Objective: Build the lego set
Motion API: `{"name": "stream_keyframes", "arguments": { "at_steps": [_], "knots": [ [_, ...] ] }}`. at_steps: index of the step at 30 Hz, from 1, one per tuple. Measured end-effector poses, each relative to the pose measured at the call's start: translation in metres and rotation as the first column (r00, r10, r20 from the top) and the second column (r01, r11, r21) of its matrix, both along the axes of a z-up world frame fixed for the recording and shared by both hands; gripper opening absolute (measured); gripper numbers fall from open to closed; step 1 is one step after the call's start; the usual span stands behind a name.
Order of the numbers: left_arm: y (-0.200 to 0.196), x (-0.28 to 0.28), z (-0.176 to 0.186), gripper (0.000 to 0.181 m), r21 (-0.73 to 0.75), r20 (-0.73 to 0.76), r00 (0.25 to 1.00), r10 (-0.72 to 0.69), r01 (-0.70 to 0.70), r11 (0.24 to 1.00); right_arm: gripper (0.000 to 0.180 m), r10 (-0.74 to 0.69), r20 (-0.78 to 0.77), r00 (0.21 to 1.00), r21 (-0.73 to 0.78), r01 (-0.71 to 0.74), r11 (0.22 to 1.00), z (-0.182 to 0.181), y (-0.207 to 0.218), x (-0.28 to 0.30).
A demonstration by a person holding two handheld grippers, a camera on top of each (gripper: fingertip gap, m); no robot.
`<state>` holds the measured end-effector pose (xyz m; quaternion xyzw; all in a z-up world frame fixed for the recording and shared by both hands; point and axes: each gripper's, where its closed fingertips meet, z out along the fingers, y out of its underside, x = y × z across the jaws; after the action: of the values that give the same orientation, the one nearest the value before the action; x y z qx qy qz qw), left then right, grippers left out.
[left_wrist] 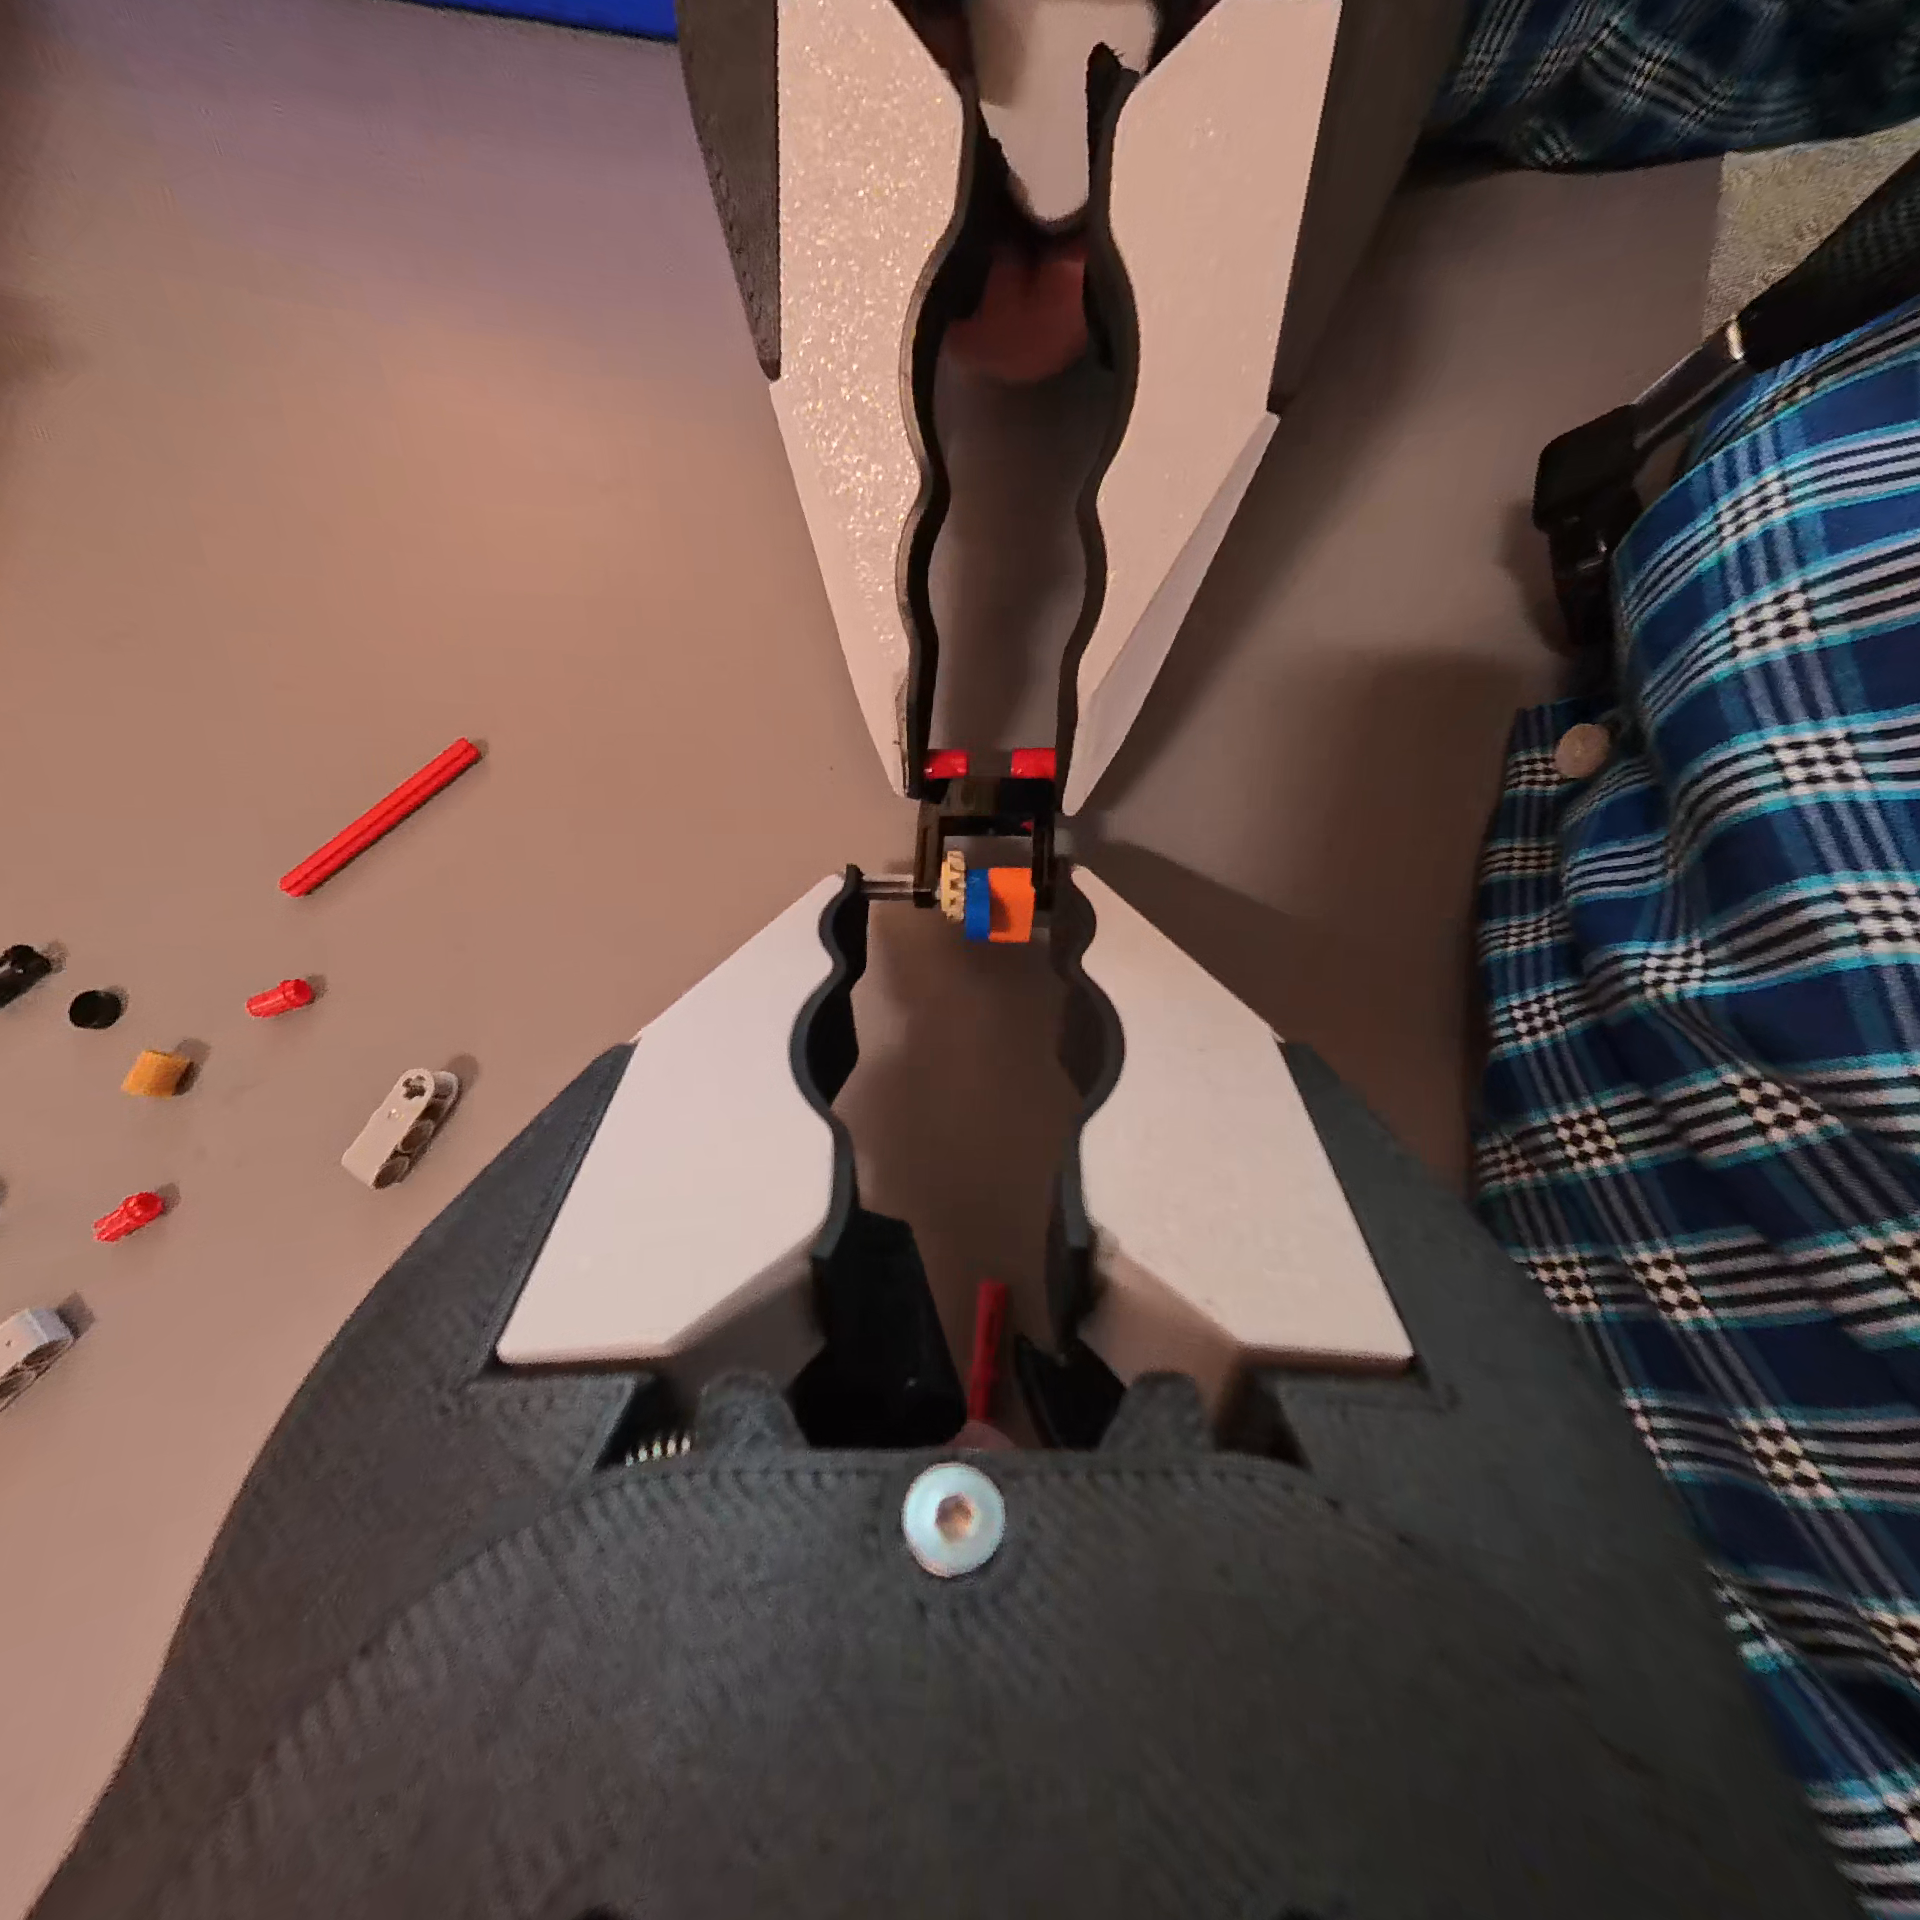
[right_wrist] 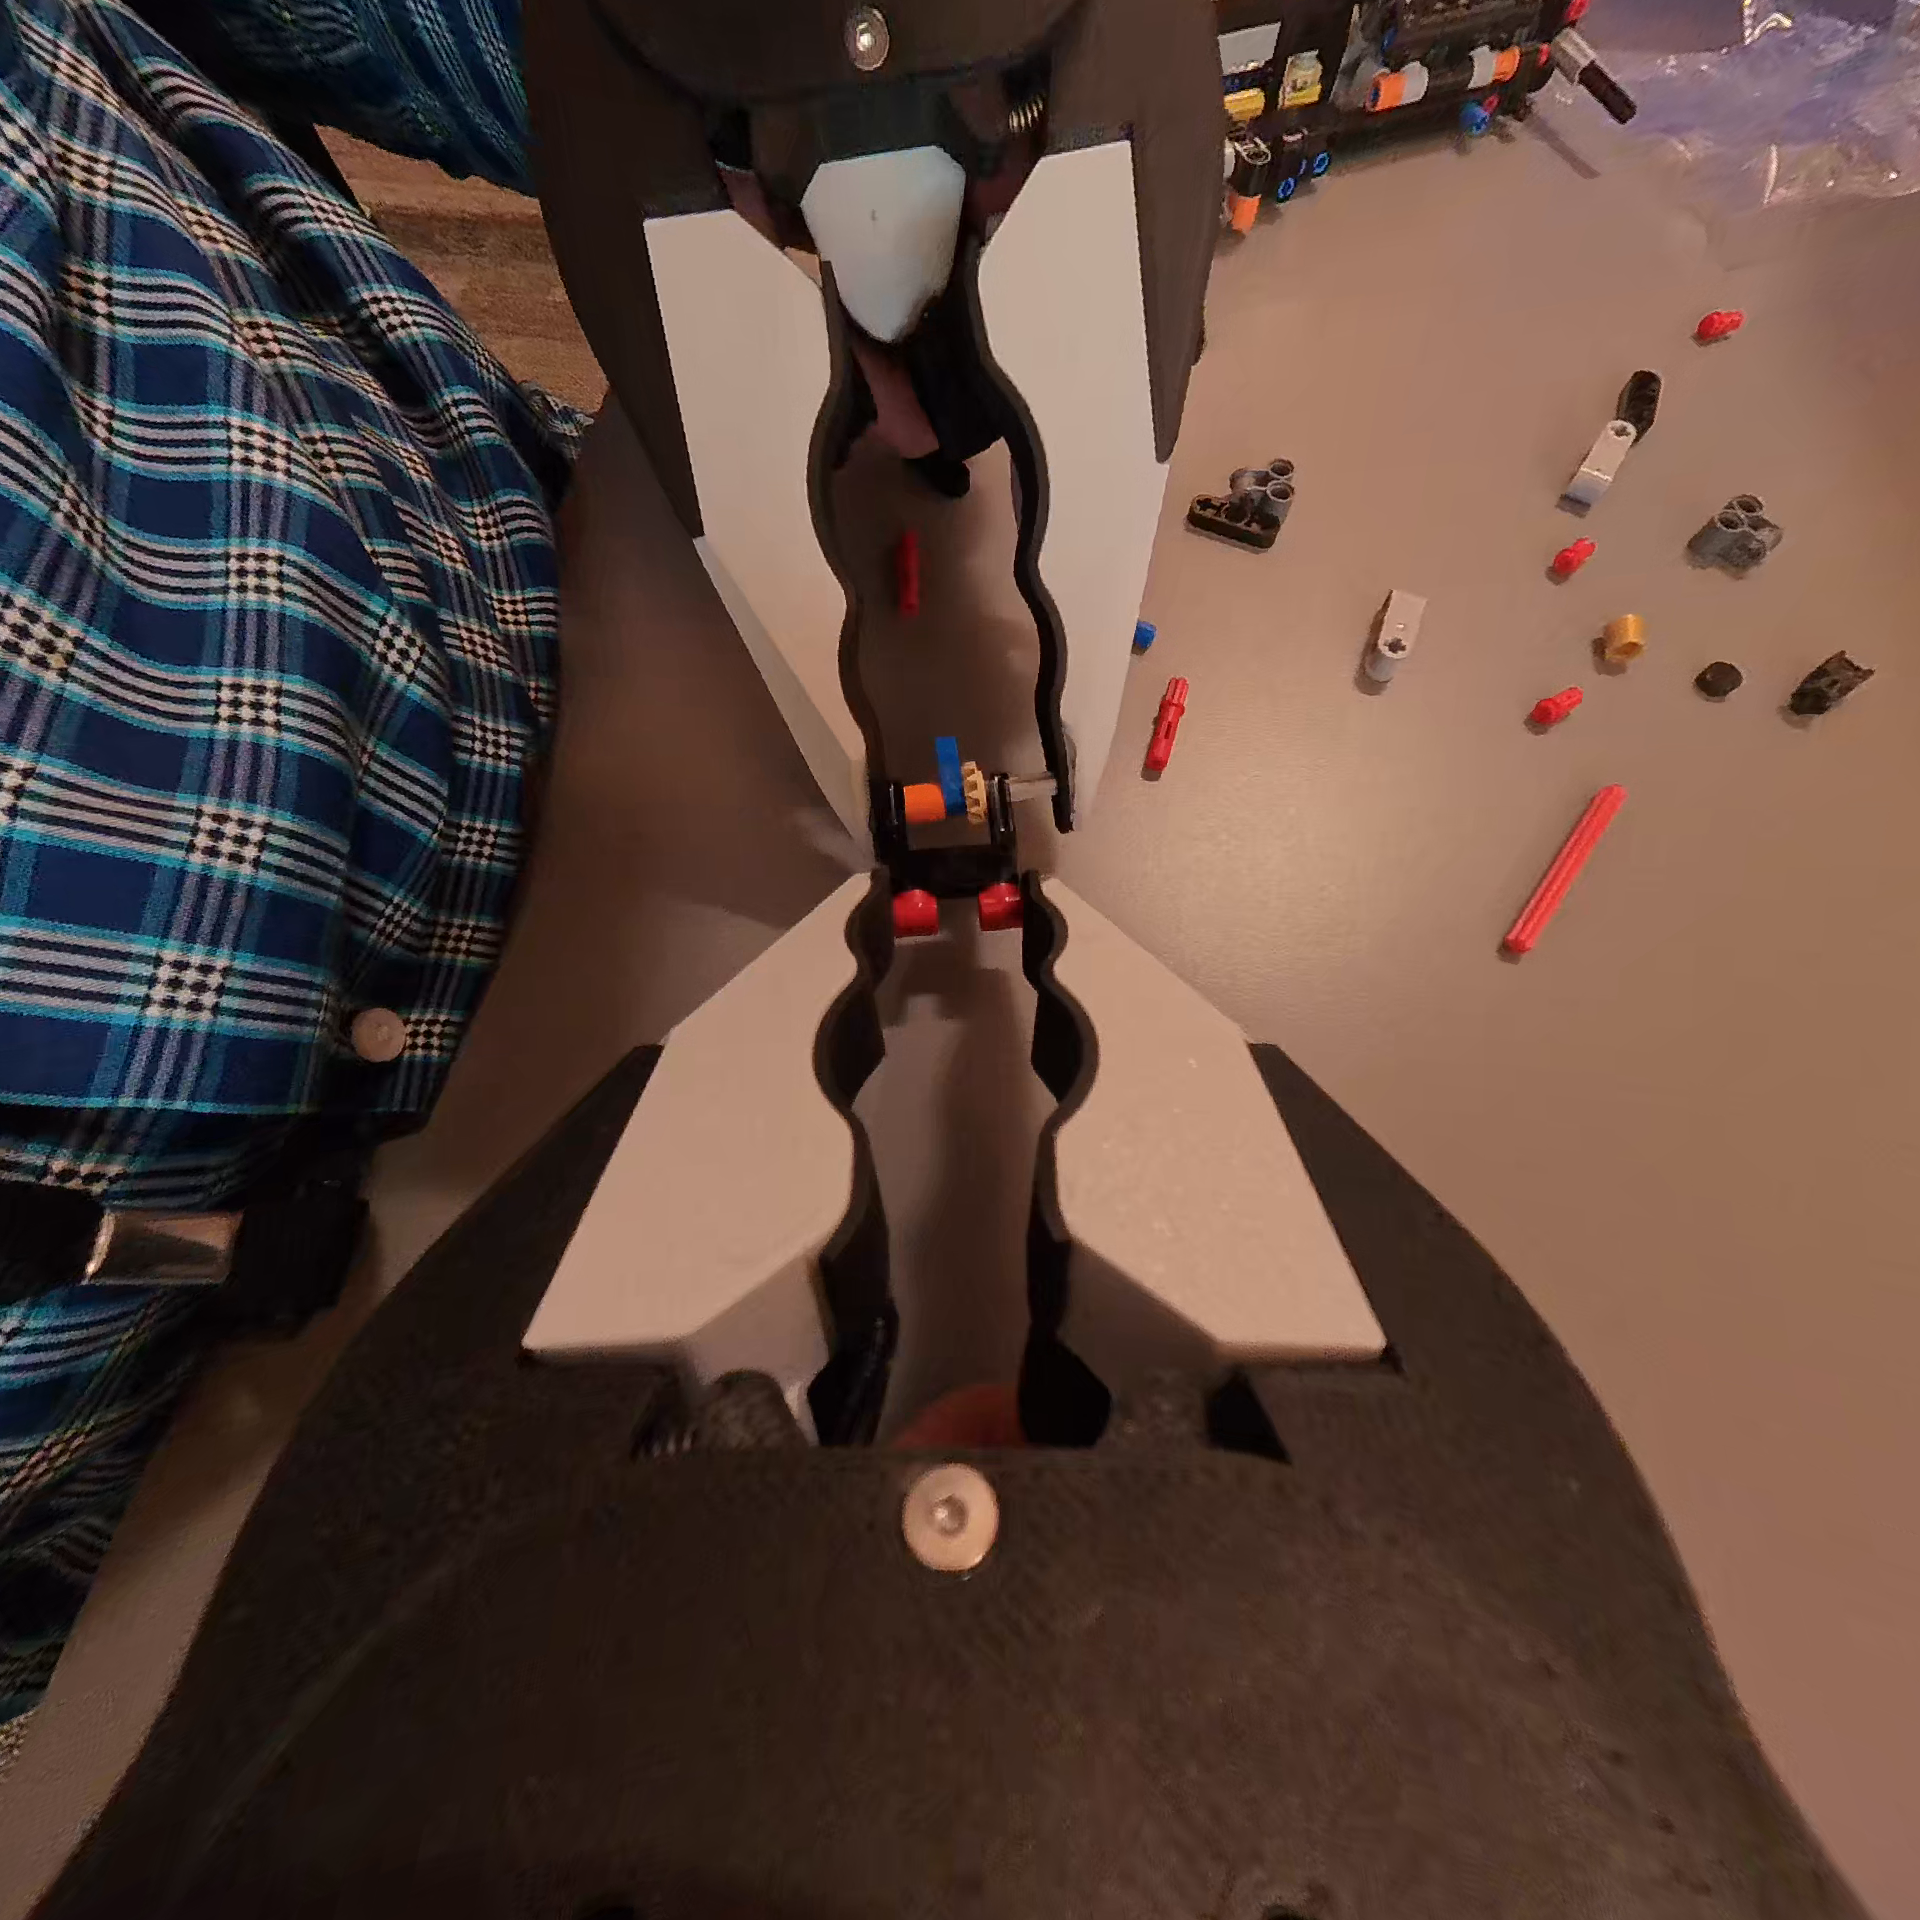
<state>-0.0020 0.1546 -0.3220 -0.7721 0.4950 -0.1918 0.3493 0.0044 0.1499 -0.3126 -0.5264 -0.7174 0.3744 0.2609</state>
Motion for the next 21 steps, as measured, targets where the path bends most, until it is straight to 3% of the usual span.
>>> {"name": "stream_keyframes", "arguments": {
  "at_steps": [21],
  "knots": [
    [0.001, 0.008, 0.017, 0.033, -0.022, 0.189, 0.982, 0.002, 0.002, 1.000, 0.021, 0.021, -0.127, 0.992, 0.030, -0.017, 0.999, 0.016, 0.003, 0.000]
  ]
}}
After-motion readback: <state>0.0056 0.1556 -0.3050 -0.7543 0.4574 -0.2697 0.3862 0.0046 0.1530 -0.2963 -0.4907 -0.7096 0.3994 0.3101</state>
